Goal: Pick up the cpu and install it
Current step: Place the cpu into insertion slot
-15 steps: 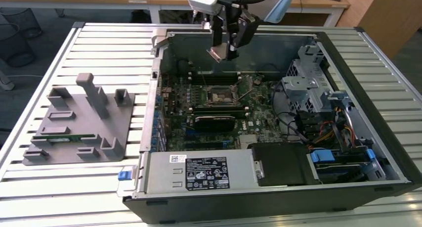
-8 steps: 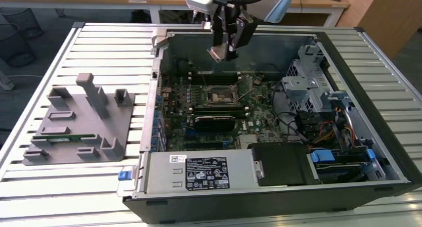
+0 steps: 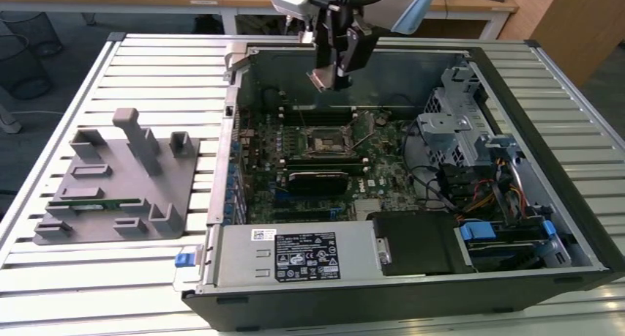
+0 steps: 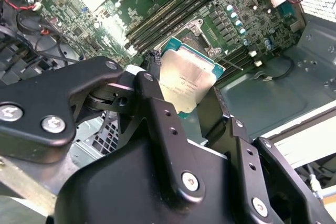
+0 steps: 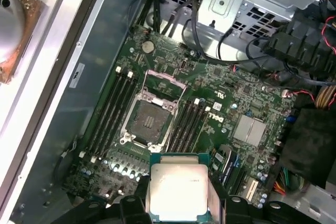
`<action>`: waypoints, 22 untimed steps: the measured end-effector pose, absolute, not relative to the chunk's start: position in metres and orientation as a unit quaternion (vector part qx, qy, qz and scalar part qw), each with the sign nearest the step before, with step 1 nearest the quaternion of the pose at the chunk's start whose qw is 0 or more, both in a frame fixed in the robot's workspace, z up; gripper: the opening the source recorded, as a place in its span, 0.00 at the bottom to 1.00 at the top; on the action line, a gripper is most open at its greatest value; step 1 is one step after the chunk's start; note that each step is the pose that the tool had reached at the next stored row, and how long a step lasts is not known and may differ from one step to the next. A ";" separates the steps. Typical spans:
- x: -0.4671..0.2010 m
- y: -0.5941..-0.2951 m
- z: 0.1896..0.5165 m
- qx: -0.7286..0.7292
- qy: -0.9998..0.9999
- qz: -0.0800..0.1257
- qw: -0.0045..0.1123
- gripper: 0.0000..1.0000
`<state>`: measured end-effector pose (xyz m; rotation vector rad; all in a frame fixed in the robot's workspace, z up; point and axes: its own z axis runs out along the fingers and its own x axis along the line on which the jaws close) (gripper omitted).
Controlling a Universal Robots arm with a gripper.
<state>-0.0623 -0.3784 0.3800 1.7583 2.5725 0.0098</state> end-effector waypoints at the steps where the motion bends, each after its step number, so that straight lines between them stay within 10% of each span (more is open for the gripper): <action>1: -0.062 -0.378 0.380 0.567 0.824 0.003 0.013 0.53; 22: -0.062 -0.378 0.379 0.618 0.786 0.002 0.013 0.53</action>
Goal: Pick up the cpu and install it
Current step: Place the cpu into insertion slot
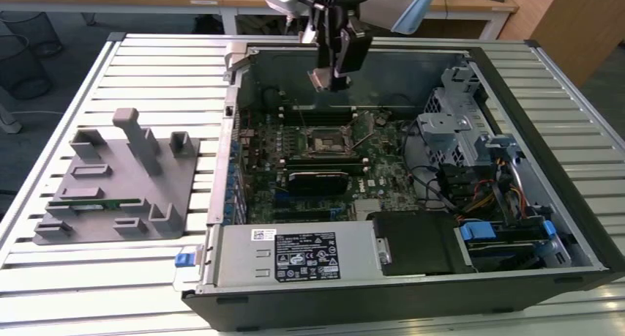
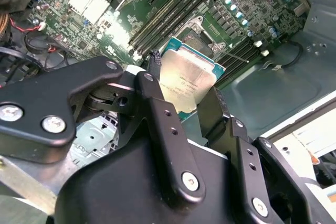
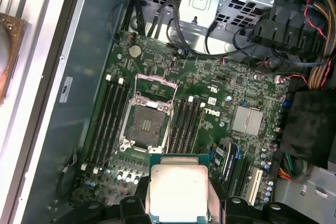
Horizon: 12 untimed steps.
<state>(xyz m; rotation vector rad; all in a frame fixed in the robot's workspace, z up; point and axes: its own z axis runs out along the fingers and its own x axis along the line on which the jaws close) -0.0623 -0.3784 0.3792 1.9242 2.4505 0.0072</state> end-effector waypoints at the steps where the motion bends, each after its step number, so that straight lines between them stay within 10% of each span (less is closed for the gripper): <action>1: -0.062 -0.378 0.379 0.620 0.785 0.002 0.013 0.53; 12: -0.062 -0.378 0.379 0.644 0.765 0.002 0.013 0.53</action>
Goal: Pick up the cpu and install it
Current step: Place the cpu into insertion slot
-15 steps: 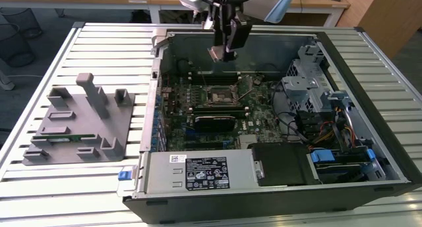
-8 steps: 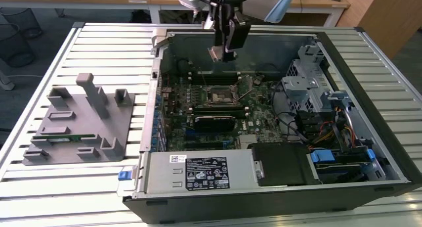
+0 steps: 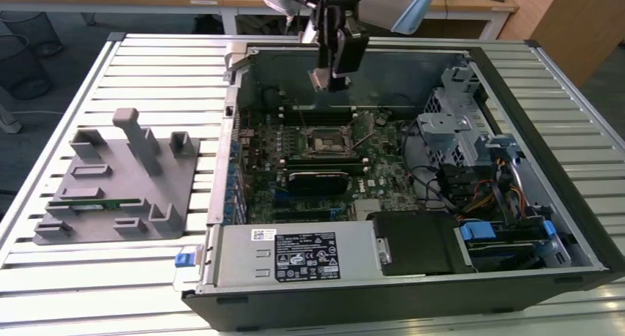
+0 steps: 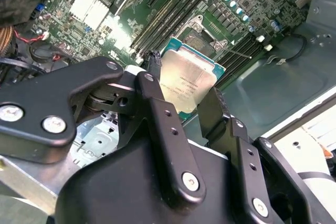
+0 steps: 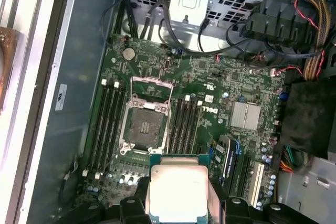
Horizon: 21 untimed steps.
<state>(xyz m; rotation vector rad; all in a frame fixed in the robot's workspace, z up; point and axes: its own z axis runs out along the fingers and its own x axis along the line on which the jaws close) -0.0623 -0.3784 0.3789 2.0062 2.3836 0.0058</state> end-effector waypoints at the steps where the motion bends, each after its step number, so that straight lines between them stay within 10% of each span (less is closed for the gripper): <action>1: -0.062 -0.378 0.379 0.646 0.763 0.002 0.013 0.53; 21: -0.062 -0.378 0.378 0.689 0.724 0.001 0.013 0.53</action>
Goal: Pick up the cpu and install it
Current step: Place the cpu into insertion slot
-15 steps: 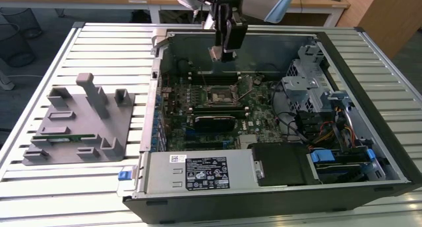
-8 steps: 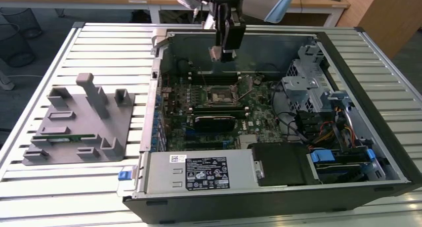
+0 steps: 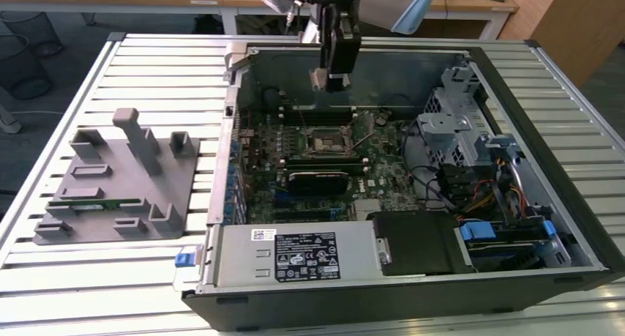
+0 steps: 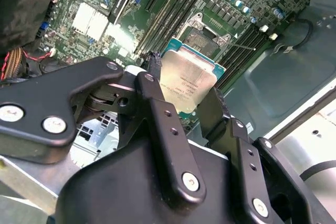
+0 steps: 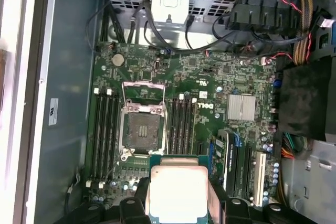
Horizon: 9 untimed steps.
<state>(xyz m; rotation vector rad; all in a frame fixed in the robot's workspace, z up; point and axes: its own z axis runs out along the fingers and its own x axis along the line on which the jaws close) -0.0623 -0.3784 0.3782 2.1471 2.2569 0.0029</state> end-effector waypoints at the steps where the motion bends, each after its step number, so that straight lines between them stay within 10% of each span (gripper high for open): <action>1: -0.062 -0.378 0.378 0.691 0.722 0.001 0.013 0.53; 9: -0.062 -0.378 0.378 0.729 0.684 0.000 0.014 0.53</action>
